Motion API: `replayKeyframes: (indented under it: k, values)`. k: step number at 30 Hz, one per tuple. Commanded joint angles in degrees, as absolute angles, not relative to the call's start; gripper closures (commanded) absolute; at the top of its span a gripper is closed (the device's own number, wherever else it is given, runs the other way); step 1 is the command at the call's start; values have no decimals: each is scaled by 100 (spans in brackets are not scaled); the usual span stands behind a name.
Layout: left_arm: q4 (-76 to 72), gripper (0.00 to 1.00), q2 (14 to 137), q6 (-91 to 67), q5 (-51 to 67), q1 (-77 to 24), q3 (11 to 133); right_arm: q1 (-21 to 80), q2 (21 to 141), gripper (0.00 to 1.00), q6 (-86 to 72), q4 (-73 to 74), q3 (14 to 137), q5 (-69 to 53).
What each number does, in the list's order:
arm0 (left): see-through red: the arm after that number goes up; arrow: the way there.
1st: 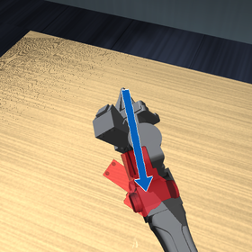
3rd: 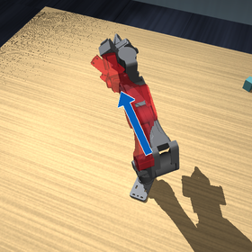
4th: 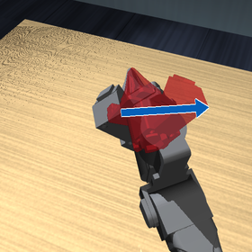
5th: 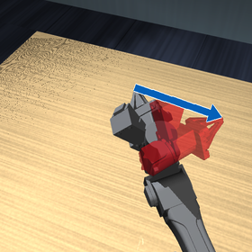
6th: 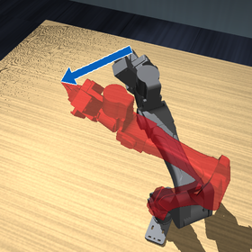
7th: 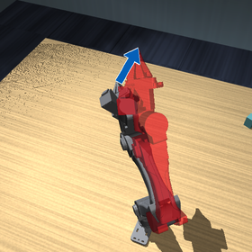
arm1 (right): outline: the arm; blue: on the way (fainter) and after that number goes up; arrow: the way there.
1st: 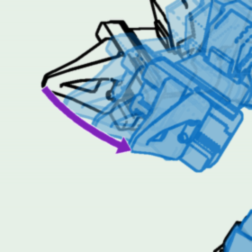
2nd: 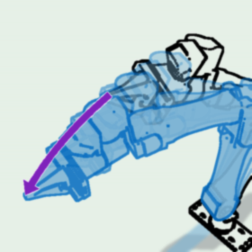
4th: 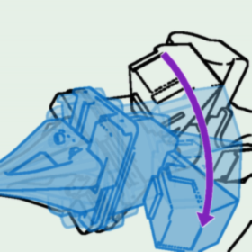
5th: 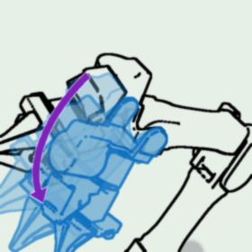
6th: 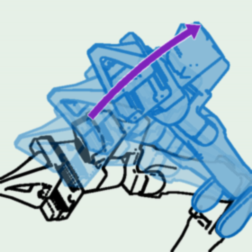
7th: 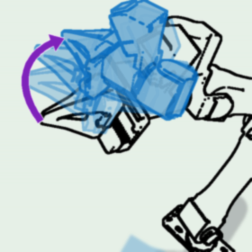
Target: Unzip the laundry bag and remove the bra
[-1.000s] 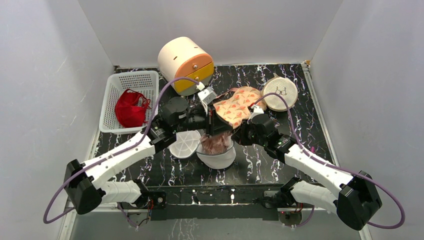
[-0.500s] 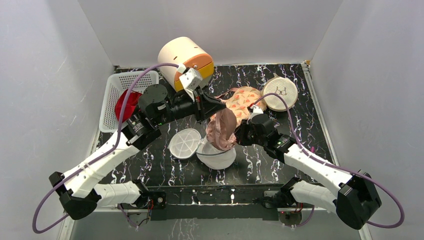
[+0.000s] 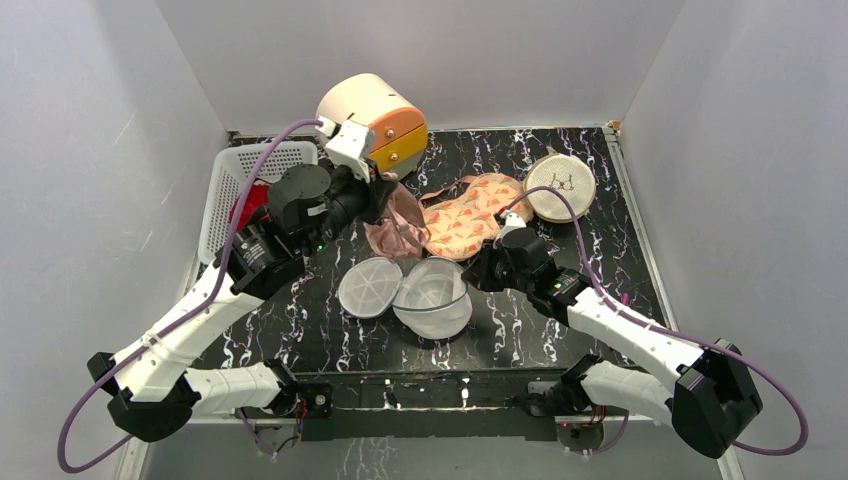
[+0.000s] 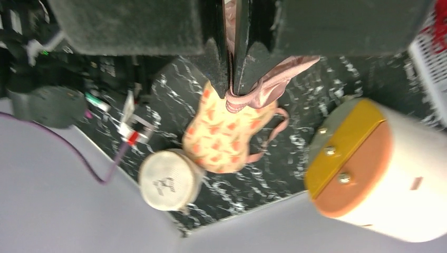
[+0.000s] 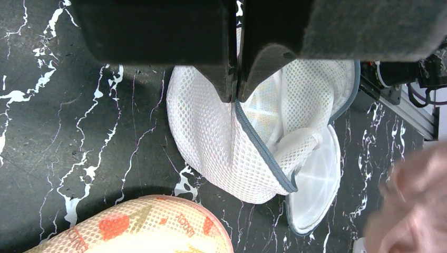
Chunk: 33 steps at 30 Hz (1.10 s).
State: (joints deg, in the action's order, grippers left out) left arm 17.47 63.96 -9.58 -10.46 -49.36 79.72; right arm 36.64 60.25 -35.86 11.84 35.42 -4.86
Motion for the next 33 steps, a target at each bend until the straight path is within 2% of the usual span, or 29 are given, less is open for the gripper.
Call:
replayKeyframes:
  k: [1, 5, 13, 24, 28, 30, 33]
  values:
    - [2266, 100, 6244, -726, -2624, -4949, 8479, 3656, 5932, 100, -3516, 938, 3595, -457]
    - [2748, 100, 6623, -623, -2751, -4684, 8969, 3655, 5978, 100, -3472, 903, 3623, -442]
    - [3001, 100, 7133, -1322, -841, -2072, 9402, 3655, 5969, 100, -3445, 927, 3613, -434]
    - [1730, 100, 7051, -1877, -1952, -835, 8674, 3656, 5928, 100, -3442, 937, 3588, -447]
    - [1395, 100, 7209, -1691, -1955, -226, 7583, 3648, 5955, 100, -3511, 871, 3527, -473]
    - [1297, 100, 7366, -1371, -2322, -62, 7316, 3654, 5962, 100, -3481, 987, 3592, -417]
    - [965, 100, 7539, -1359, -2166, 32, 6874, 3643, 6070, 100, -3420, 1010, 3680, -355]
